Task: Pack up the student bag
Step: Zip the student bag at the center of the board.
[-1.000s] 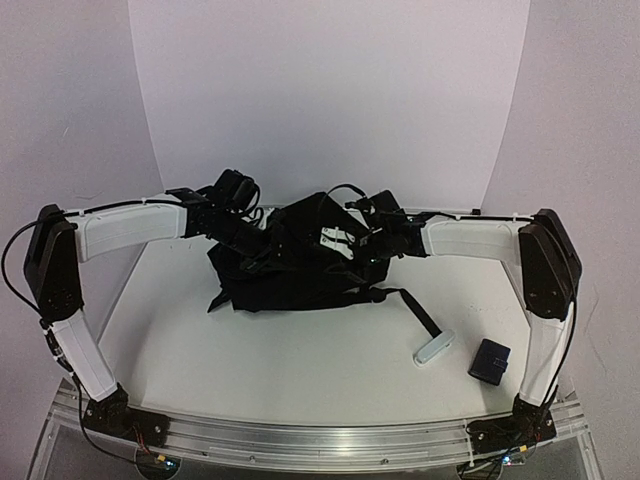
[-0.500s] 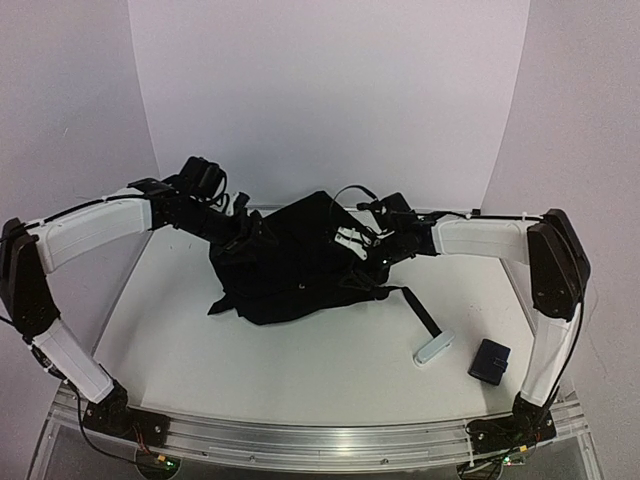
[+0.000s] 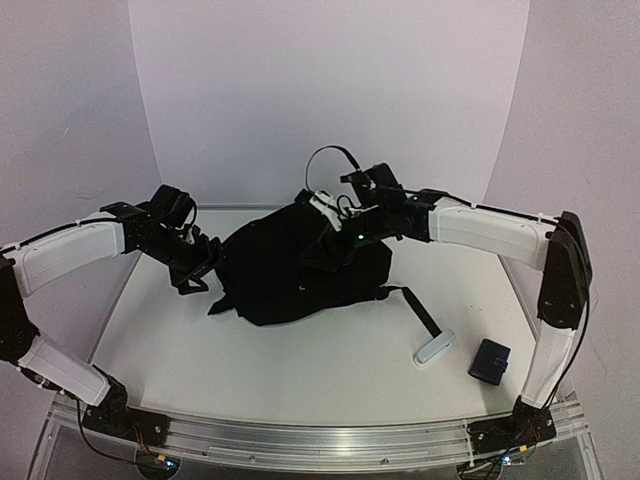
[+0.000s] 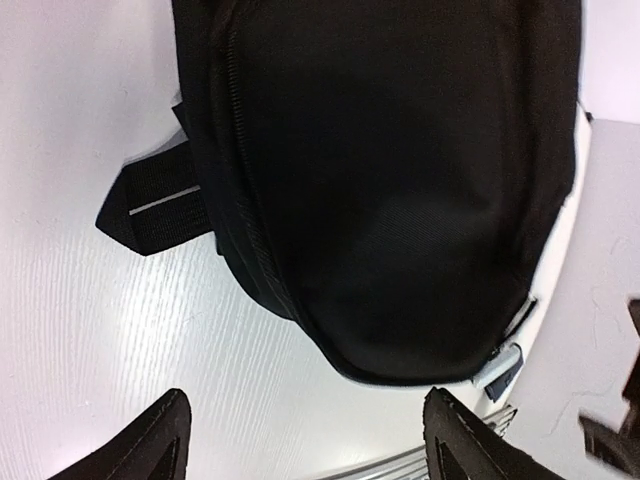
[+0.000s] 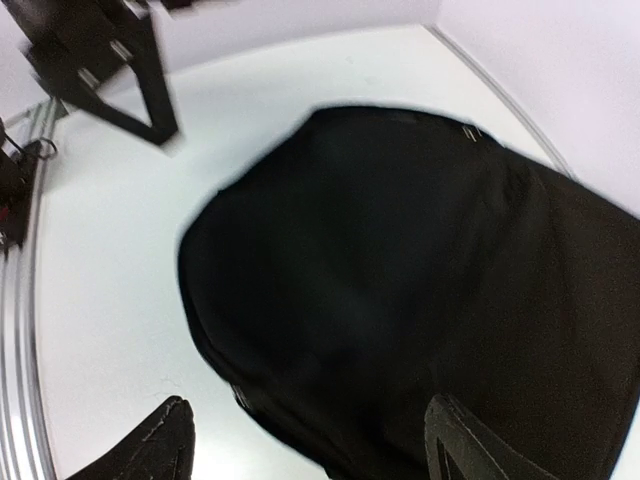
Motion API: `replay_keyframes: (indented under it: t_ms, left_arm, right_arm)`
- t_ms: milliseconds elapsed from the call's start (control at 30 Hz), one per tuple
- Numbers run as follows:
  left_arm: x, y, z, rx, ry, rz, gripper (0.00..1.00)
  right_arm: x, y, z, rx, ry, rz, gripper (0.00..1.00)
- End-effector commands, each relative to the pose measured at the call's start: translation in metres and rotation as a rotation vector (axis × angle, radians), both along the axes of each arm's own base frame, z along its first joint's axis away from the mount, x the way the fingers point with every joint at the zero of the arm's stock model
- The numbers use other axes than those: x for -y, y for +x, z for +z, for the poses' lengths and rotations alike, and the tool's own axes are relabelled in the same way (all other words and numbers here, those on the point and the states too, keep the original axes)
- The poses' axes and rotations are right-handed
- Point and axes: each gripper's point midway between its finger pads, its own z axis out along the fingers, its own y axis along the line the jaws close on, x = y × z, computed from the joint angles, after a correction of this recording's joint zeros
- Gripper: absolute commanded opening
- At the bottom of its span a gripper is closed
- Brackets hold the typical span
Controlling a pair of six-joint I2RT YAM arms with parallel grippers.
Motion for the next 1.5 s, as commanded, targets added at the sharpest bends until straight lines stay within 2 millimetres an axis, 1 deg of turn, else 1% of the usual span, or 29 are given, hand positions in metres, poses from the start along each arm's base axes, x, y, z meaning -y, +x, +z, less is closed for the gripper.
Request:
replay_keyframes:
  t_ms: [0,67,167,233,267,300,367,433,467,533,633,667,700,733,767,800,833,1033,1167,1233,1367,1433,1467]
  left_arm:
    - [0.012,0.020,-0.016,-0.010,-0.065,0.080,0.81]
    - [0.021,0.027,-0.018,-0.004,-0.108,0.072,0.80]
    - [0.034,0.036,-0.022,0.003,-0.164,0.057,0.76]
    - [0.038,0.041,-0.023,0.007,-0.174,0.052,0.71]
    - [0.040,0.044,-0.025,0.009,-0.173,0.049,0.67]
    - [0.043,0.049,-0.022,0.025,-0.178,0.040,0.63]
    - [0.048,0.058,-0.016,0.044,-0.183,0.022,0.51]
    - [0.054,0.065,-0.010,0.062,-0.188,0.002,0.40]
    - [0.056,0.069,-0.007,0.073,-0.189,-0.007,0.32]
    - [0.057,0.075,0.001,0.095,-0.184,-0.016,0.20]
    - [0.057,0.078,0.004,0.102,-0.172,-0.018,0.04]
    - [0.056,0.079,0.003,0.100,-0.169,-0.018,0.01]
    - [0.056,0.078,0.002,0.097,-0.168,-0.018,0.00]
    - [0.055,0.078,0.001,0.095,-0.168,-0.018,0.00]
    - [0.056,0.077,-0.001,0.091,-0.167,-0.020,0.00]
    - [0.055,0.077,-0.002,0.088,-0.166,-0.019,0.00]
    - [0.055,0.077,-0.002,0.087,-0.166,-0.020,0.00]
    - [0.056,0.079,-0.002,0.088,-0.163,-0.030,0.00]
    - [0.056,0.079,-0.002,0.089,-0.157,-0.031,0.00]
    - [0.055,0.079,-0.001,0.089,-0.157,-0.031,0.00]
    - [0.055,0.079,-0.001,0.089,-0.157,-0.031,0.00]
    - [0.055,0.079,-0.002,0.087,-0.156,-0.030,0.00]
    - [0.055,0.079,-0.001,0.088,-0.157,-0.030,0.00]
  right_arm:
    - [-0.016,-0.001,-0.032,-0.060,-0.060,-0.007,0.78]
    - [-0.018,-0.004,-0.039,-0.085,-0.071,0.004,0.78]
    - [-0.018,-0.014,-0.050,-0.149,-0.076,0.032,0.78]
    - [-0.017,-0.017,-0.059,-0.181,-0.086,0.029,0.79]
    - [-0.016,-0.016,-0.065,-0.189,-0.095,0.018,0.79]
    - [-0.016,-0.014,-0.068,-0.187,-0.107,0.007,0.79]
    - [-0.014,-0.010,-0.070,-0.173,-0.120,-0.008,0.77]
    - [-0.011,-0.008,-0.066,-0.156,-0.124,-0.017,0.74]
    - [-0.009,-0.007,-0.062,-0.150,-0.123,-0.019,0.70]
    - [-0.003,-0.004,-0.057,-0.155,-0.115,-0.036,0.61]
    - [0.008,0.005,-0.054,-0.198,-0.099,-0.073,0.48]
    - [0.012,0.009,-0.054,-0.217,-0.092,-0.088,0.46]
    - [0.016,0.013,-0.053,-0.241,-0.081,-0.104,0.48]
    - [0.018,0.014,-0.051,-0.270,-0.065,-0.106,0.56]
    - [0.021,0.016,-0.050,-0.296,-0.052,-0.116,0.67]
    - [0.022,0.018,-0.051,-0.316,-0.045,-0.124,0.73]
    - [0.022,0.018,-0.052,-0.337,-0.039,-0.126,0.74]
    - [0.010,0.015,-0.061,-0.477,-0.002,-0.108,0.66]
    - [0.001,0.007,-0.062,-0.567,0.031,-0.073,0.67]
    - [-0.001,0.005,-0.066,-0.612,0.036,-0.082,0.65]
    - [-0.005,0.007,-0.076,-0.641,0.030,-0.093,0.54]
    - [-0.007,0.008,-0.075,-0.647,0.037,-0.090,0.48]
    - [-0.009,0.008,-0.072,-0.653,0.045,-0.081,0.42]
